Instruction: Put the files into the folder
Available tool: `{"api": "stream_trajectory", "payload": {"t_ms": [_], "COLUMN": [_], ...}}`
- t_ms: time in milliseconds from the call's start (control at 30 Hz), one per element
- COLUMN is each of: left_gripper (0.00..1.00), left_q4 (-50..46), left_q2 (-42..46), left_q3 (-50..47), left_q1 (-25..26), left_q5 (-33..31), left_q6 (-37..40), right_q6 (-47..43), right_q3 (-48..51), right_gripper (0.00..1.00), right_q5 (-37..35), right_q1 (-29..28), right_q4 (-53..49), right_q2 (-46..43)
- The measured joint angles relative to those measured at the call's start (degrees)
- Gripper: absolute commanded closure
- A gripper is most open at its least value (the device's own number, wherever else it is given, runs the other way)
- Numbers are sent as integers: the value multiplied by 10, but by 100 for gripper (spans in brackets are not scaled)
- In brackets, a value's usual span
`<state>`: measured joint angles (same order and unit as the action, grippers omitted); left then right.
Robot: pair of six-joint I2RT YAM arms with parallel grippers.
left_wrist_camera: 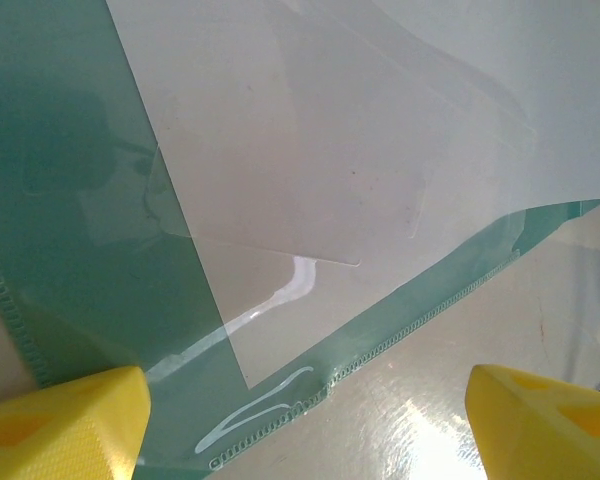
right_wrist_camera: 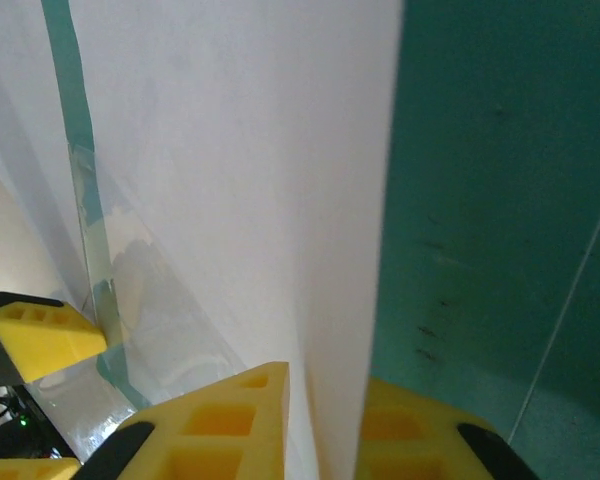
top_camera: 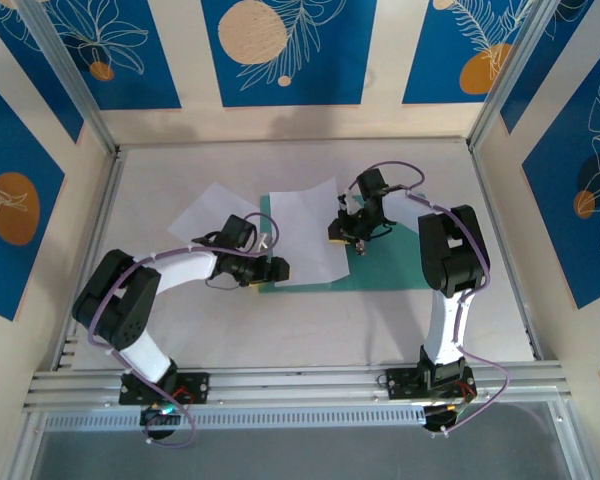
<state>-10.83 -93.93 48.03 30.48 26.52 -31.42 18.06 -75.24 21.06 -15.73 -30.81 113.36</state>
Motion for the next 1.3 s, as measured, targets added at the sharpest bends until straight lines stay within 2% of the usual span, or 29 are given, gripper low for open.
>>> {"api": "stream_trajectory", "payload": {"t_ms": [200, 367, 1300], "left_gripper": [17, 11, 9], "left_q4": [1, 6, 7], "left_q2": [0, 0, -3], "left_q3": [0, -1, -1], "left_q1": [0, 0, 0], "left_q5": [0, 9, 12], "left_q6": [-2, -2, 5], "right_q6": [7, 28, 65], "right_q3": [11, 33, 54], "right_gripper": [93, 95, 95], "right_q5": [-1, -1, -14], "right_q1": [-1, -1, -23], "right_q4": [11, 36, 73], "right_q2": [0, -4, -26]}}
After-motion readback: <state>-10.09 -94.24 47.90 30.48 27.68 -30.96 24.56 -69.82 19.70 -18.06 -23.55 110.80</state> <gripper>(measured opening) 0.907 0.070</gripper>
